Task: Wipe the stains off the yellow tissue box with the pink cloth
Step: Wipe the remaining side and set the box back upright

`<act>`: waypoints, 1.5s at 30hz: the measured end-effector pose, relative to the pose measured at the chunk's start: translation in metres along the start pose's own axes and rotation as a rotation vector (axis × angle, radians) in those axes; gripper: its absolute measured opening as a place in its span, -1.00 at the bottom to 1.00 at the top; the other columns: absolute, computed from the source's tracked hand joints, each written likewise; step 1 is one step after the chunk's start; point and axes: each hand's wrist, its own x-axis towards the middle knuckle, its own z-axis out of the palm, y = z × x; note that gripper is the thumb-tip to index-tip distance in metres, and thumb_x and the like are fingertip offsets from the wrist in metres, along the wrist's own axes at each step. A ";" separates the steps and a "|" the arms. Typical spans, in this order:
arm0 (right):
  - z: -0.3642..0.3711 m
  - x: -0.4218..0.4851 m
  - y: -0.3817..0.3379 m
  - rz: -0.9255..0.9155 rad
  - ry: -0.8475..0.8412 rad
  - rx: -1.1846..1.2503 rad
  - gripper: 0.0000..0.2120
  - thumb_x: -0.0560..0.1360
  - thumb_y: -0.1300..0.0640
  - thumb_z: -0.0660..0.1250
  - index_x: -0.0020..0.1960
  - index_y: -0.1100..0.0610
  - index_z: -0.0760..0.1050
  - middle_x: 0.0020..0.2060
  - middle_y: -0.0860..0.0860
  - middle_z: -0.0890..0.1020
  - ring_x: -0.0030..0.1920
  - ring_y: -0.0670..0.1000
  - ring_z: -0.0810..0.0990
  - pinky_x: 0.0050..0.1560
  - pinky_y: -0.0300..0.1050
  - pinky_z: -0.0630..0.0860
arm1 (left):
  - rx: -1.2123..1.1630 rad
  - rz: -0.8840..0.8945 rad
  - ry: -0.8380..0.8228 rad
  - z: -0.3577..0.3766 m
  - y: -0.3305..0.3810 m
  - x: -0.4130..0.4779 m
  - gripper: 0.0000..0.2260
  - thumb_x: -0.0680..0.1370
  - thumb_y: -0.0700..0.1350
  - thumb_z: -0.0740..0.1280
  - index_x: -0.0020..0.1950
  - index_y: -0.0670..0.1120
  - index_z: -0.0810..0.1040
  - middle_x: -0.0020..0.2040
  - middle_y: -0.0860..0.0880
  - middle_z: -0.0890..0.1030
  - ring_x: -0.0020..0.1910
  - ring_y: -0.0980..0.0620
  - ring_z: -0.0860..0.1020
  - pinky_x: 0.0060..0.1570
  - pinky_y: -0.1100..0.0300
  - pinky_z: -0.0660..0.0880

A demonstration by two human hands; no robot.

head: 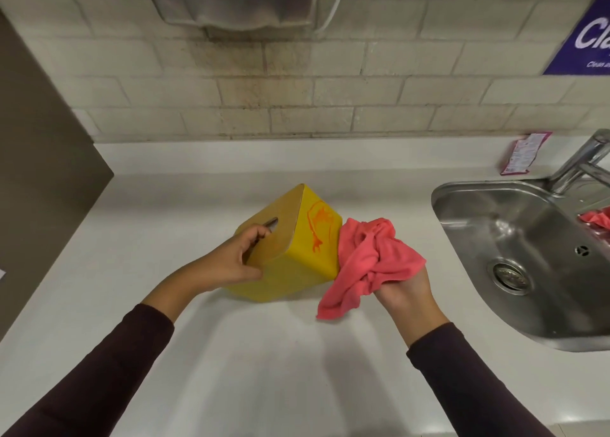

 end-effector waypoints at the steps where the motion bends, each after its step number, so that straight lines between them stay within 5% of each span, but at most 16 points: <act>1: 0.005 -0.002 -0.004 -0.005 -0.014 -0.024 -0.64 0.58 0.42 -0.10 -0.16 0.16 0.38 -0.26 0.06 0.48 -0.22 0.03 0.49 -0.19 -0.18 0.49 | 0.002 -0.002 0.003 0.000 0.000 0.000 -0.60 0.34 -0.31 0.32 0.09 0.04 0.39 0.14 0.07 0.43 0.00 0.21 0.47 -0.16 0.35 0.44; 3: 0.016 0.000 -0.008 -0.037 -0.030 -0.032 -0.66 0.56 0.43 -0.09 -0.24 0.18 0.34 -0.35 0.06 0.37 -0.36 0.00 0.43 -0.35 -0.25 0.47 | -0.018 -0.002 0.003 0.001 0.000 -0.002 -0.62 0.36 -0.31 0.34 0.07 0.03 0.38 0.19 0.04 0.39 -0.05 0.34 0.47 -0.19 0.40 0.44; 5: 0.024 -0.001 -0.007 -0.016 -0.060 0.074 -0.68 0.55 0.40 -0.11 -0.20 0.19 0.34 -0.31 0.07 0.35 -0.33 0.01 0.41 -0.30 -0.20 0.45 | -0.056 -0.012 -0.009 0.003 0.000 -0.002 -0.57 0.31 -0.10 0.51 0.07 0.02 0.38 0.24 -0.04 0.40 -0.11 0.38 0.47 -0.21 0.44 0.43; 9: 0.036 -0.007 0.008 -0.039 -0.044 0.086 -0.72 0.61 0.34 -0.01 -0.17 0.19 0.39 -0.25 0.10 0.49 -0.19 0.02 0.50 -0.11 -0.13 0.47 | -0.048 -0.038 0.176 0.020 0.006 0.004 -0.33 0.04 0.46 0.40 -0.09 0.05 0.38 0.17 -0.03 0.44 0.12 0.04 0.46 -0.09 0.23 0.38; 11: 0.044 -0.010 0.012 -0.073 -0.036 0.060 -0.71 0.60 0.35 0.03 -0.22 0.20 0.40 -0.39 0.07 0.54 -0.35 -0.03 0.55 -0.33 -0.22 0.53 | -0.049 -0.013 0.330 0.028 0.005 0.006 -0.32 0.01 0.54 0.32 -0.16 0.05 0.37 -0.04 0.03 0.43 -0.04 0.00 0.44 -0.15 0.16 0.35; 13: 0.048 -0.010 0.013 -0.067 0.007 -0.010 -0.65 0.58 0.40 -0.01 -0.28 0.13 0.36 -0.44 0.09 0.43 -0.50 -0.05 0.47 -0.51 -0.32 0.44 | -0.075 0.011 0.402 0.033 0.005 0.005 -0.41 0.08 0.47 0.33 -0.17 0.05 0.38 -0.07 0.08 0.43 -0.06 0.02 0.44 -0.16 0.15 0.38; 16: 0.052 -0.010 0.018 -0.009 0.061 -0.151 -0.61 0.58 0.41 -0.07 -0.31 0.10 0.29 -0.39 0.08 0.35 -0.43 0.00 0.38 -0.52 -0.30 0.39 | -0.072 0.016 0.470 0.036 0.007 0.003 -0.48 0.15 0.38 0.33 -0.12 0.02 0.39 -0.02 0.00 0.49 0.00 -0.05 0.48 -0.05 0.02 0.44; 20: 0.056 -0.012 0.028 -0.046 0.046 -0.199 -0.73 0.62 0.24 0.07 -0.23 0.18 0.39 -0.32 0.10 0.48 -0.28 0.04 0.50 -0.25 -0.12 0.50 | -0.028 0.024 0.573 0.042 0.013 -0.001 -0.49 0.21 0.39 0.26 -0.09 0.02 0.40 -0.03 0.04 0.51 -0.02 0.01 0.50 -0.12 0.11 0.44; 25: 0.047 -0.018 0.035 -0.133 0.066 -0.430 -0.67 0.55 0.44 0.10 -0.31 0.15 0.38 -0.69 -0.06 0.49 -0.64 -0.16 0.48 -0.61 -0.32 0.41 | 0.004 0.030 0.660 0.041 0.007 -0.007 -0.57 0.30 0.36 0.13 -0.05 0.08 0.41 -0.04 0.08 0.51 -0.09 0.10 0.47 -0.22 0.25 0.34; 27: 0.052 -0.017 0.029 -0.205 0.015 -0.505 -0.66 0.58 0.43 0.06 -0.27 0.18 0.43 -0.73 -0.10 0.43 -0.69 -0.23 0.39 -0.58 -0.32 0.39 | -0.037 0.047 0.648 0.035 0.003 -0.009 -0.64 0.33 0.33 0.14 -0.09 0.11 0.42 -0.12 0.11 0.52 -0.14 0.13 0.48 -0.22 0.21 0.36; 29: 0.063 -0.013 0.026 -0.168 -0.053 -0.629 -0.50 0.58 0.43 0.04 -0.46 0.19 0.48 -0.77 -0.07 0.37 -0.74 -0.24 0.35 -0.63 -0.41 0.33 | -0.078 0.074 0.621 0.029 -0.001 -0.010 -0.67 0.35 0.30 0.15 -0.11 0.09 0.43 -0.16 0.07 0.54 -0.17 0.10 0.50 -0.20 0.16 0.39; 32: 0.081 -0.015 0.028 -0.330 -0.191 -0.729 -0.61 0.57 0.31 0.16 -0.39 0.07 0.48 -0.59 -0.11 0.52 -0.60 -0.29 0.46 -0.49 -0.34 0.43 | -0.125 0.099 0.600 0.022 -0.008 -0.010 -0.69 0.37 0.26 0.17 -0.11 0.06 0.46 -0.15 -0.05 0.56 -0.15 -0.04 0.51 -0.16 0.05 0.40; 34: 0.084 -0.013 0.035 -0.573 -0.350 -0.882 -0.82 0.51 0.18 0.28 -0.20 -0.01 0.59 -0.26 -0.21 0.66 -0.17 -0.29 0.59 -0.09 -0.30 0.50 | -0.149 0.100 0.604 0.019 -0.011 -0.009 -0.69 0.36 0.25 0.17 -0.11 0.06 0.46 -0.16 -0.08 0.56 -0.15 -0.09 0.51 -0.14 0.01 0.40; 37: 0.078 -0.011 0.048 -0.938 -0.432 -1.265 -0.73 0.48 -0.01 0.25 0.14 0.04 0.47 0.27 -0.03 0.47 0.35 -0.06 0.31 0.35 -0.21 0.15 | -0.188 0.115 0.577 0.014 -0.014 -0.008 -0.70 0.38 0.23 0.17 -0.12 0.04 0.47 -0.22 -0.05 0.53 -0.22 -0.04 0.47 -0.17 0.02 0.37; 40: 0.081 -0.007 0.052 -0.951 -0.395 -1.299 -0.69 0.53 0.03 0.17 0.25 0.06 0.39 0.35 0.02 0.36 0.35 0.01 0.29 0.38 -0.16 0.10 | -0.217 0.121 0.576 0.009 -0.017 -0.007 -0.73 0.37 0.21 0.17 -0.15 0.04 0.46 -0.27 0.10 0.51 -0.27 0.07 0.44 -0.21 0.07 0.32; 45: 0.085 0.006 0.046 -0.971 -0.316 -1.354 -0.67 0.52 0.24 0.15 0.26 0.18 0.46 0.31 0.16 0.41 0.25 0.16 0.38 0.26 0.04 0.34 | -0.186 0.124 0.584 0.010 -0.018 -0.005 -0.74 0.35 0.24 0.18 -0.16 0.09 0.45 -0.24 0.03 0.52 -0.25 0.07 0.46 -0.21 0.08 0.35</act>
